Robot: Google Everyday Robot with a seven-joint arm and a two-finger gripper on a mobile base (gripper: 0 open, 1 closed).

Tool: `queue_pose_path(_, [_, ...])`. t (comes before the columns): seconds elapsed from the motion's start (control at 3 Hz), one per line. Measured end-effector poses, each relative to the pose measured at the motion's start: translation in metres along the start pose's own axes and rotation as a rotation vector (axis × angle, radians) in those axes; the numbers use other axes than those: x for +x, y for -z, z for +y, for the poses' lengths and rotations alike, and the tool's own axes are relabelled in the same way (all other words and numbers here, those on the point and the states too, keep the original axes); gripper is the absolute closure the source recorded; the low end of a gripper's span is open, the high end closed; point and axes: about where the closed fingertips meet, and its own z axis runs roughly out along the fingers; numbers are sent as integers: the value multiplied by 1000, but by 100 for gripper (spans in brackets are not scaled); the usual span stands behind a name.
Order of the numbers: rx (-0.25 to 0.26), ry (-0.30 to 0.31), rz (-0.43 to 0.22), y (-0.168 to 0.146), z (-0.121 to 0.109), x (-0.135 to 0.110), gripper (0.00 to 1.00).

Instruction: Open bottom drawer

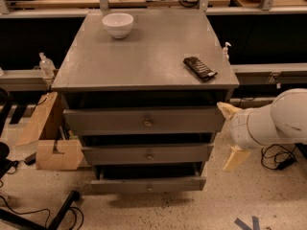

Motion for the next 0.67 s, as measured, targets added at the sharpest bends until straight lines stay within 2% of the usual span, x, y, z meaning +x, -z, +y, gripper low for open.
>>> queue_pose_path(0.33, [-24, 4, 7, -38, 40, -6, 0])
queue_pose_path(0.67, [-34, -3, 0, -86, 85, 1, 0])
